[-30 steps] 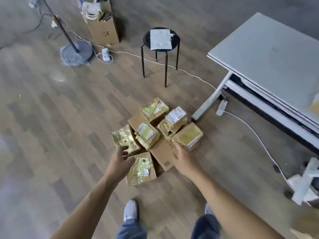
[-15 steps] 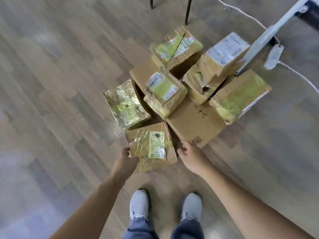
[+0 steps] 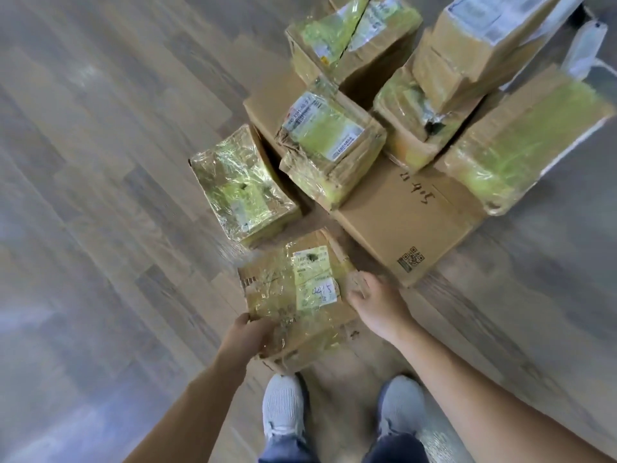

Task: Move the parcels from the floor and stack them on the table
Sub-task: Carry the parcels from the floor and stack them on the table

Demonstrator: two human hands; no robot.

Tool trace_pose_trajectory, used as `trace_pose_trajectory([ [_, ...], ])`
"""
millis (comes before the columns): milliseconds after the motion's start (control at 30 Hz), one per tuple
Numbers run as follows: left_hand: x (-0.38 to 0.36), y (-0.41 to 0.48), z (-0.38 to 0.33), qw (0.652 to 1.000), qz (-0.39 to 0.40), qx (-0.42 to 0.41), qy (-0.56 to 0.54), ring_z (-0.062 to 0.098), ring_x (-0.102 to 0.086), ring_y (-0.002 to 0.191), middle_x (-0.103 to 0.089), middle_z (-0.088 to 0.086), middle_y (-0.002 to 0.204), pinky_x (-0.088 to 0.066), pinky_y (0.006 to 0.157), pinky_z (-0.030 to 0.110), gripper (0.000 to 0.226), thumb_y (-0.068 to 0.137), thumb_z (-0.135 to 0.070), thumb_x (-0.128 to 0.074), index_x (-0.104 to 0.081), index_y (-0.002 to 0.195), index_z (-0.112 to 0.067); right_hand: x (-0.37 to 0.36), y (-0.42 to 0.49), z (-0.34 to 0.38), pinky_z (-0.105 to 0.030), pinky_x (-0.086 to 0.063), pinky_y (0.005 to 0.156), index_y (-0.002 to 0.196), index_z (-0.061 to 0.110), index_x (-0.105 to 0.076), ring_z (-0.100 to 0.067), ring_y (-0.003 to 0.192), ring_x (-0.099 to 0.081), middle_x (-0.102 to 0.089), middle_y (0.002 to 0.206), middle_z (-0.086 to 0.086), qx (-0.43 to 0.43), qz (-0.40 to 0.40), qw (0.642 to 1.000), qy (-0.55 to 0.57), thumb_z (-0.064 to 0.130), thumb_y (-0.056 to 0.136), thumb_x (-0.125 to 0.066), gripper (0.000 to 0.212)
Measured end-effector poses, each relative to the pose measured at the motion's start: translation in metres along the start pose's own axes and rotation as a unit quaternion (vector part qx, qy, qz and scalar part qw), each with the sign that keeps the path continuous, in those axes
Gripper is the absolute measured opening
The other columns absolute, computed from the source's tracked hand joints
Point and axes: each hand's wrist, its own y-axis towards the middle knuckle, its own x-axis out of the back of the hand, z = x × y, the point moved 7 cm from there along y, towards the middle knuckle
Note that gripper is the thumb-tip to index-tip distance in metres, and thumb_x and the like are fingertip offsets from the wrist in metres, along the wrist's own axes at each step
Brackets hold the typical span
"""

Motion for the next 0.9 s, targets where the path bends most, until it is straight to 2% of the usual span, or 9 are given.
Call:
trace_pose_trajectory([
  [67,0.018,-0.042,-0.015,0.999,-0.025,-0.022,-0.038,0.023,-0.065,0.069,-0.067,0.013,0.081,-0.054,0.069,0.037,0.008,0.081,-0.005,-0.061,-0.066,0.086,-0.008,0.03,-0.029,0.026,-0.017,-0.041,0.072,0.137,0.019,-0.05,-0.013,0.097,-0.058,-0.052,0.133,-0.006,0.006,-0.013,1.0,0.007,0.031,0.095,-0.049,0.043],
  [133,0.034,-0.095,-0.036,0.995,-0.05,-0.048,-0.078,0.02,-0.059,0.063,-0.063,0.008,0.071,-0.048,0.065,0.033,0.01,0.08,-0.007,-0.062,-0.067,0.074,-0.013,0.067,-0.069,0.052,-0.019,-0.04,0.065,0.134,0.02,-0.052,-0.015,0.089,-0.057,-0.055,0.128,-0.007,-0.007,-0.027,0.999,0.029,0.037,0.095,-0.049,0.043],
  [267,0.045,-0.226,-0.09,0.983,-0.008,-0.083,-0.166,0.015,-0.044,0.054,-0.055,0.002,0.073,-0.04,0.051,0.026,0.017,0.084,-0.019,-0.061,-0.062,0.101,-0.022,0.165,-0.18,0.108,-0.031,-0.042,0.096,0.139,0.017,-0.049,-0.02,0.125,-0.047,-0.047,0.14,-0.005,-0.022,-0.067,0.995,0.071,0.042,0.095,-0.05,0.051],
  [367,0.034,-0.321,-0.132,0.977,0.062,-0.121,-0.165,0.012,-0.041,0.052,-0.052,0.0,0.075,-0.042,0.046,0.025,0.029,0.08,-0.022,-0.062,-0.056,0.107,-0.028,0.252,-0.27,0.141,-0.03,-0.044,0.08,0.132,0.015,-0.055,-0.019,0.106,-0.054,-0.054,0.131,-0.009,-0.024,-0.132,0.986,0.096,0.038,0.096,-0.048,0.043],
  [467,0.008,-0.41,-0.183,0.965,0.125,-0.175,-0.151,0.012,-0.058,0.057,-0.064,-0.004,0.078,-0.051,0.057,0.031,0.037,0.084,-0.017,-0.062,-0.053,0.118,-0.027,0.341,-0.352,0.165,-0.031,-0.042,0.066,0.108,0.016,-0.066,-0.022,0.085,-0.06,-0.066,0.104,-0.01,-0.012,-0.231,0.962,0.146,0.04,0.096,-0.049,0.032],
  [533,-0.017,-0.47,-0.218,0.951,0.168,-0.22,-0.139,0.02,-0.07,0.068,-0.071,-0.005,0.086,-0.052,0.058,0.032,0.042,0.087,-0.015,-0.06,-0.048,0.126,-0.026,0.393,-0.406,0.171,-0.021,-0.04,0.055,0.098,0.009,-0.067,-0.025,0.08,-0.062,-0.068,0.092,-0.016,-0.004,-0.286,0.941,0.183,0.038,0.094,-0.052,0.033],
  [667,-0.072,-0.586,-0.27,0.915,0.239,-0.303,-0.114,0.027,-0.071,0.082,-0.072,-0.001,0.101,-0.051,0.053,0.026,0.043,0.087,-0.012,-0.06,-0.048,0.125,-0.029,0.483,-0.5,0.157,-0.009,-0.033,0.036,0.09,0.015,-0.065,0.0,0.049,-0.055,-0.065,0.089,-0.017,0.025,-0.359,0.898,0.255,0.035,0.093,-0.054,0.023],
  [767,-0.124,-0.667,-0.296,0.884,0.275,-0.365,-0.092,0.023,-0.071,0.081,-0.073,0.001,0.102,-0.052,0.057,0.03,0.043,0.085,-0.01,-0.063,-0.052,0.124,-0.027,0.548,-0.56,0.128,-0.009,-0.035,0.037,0.091,0.028,-0.054,0.0,0.058,-0.054,-0.06,0.09,0.0,0.036,-0.402,0.872,0.276,0.036,0.093,-0.054,0.008],
  [900,-0.204,-0.768,-0.307,0.845,0.327,-0.415,-0.081,0.034,-0.068,0.097,-0.07,0.007,0.112,-0.055,0.082,0.048,0.054,0.082,-0.003,-0.068,-0.051,0.128,-0.025,0.632,-0.635,0.075,-0.026,-0.038,0.058,0.102,0.026,-0.051,-0.007,0.079,-0.054,-0.058,0.093,0.006,0.053,-0.434,0.853,0.285,0.037,0.088,-0.055,0.018],
])
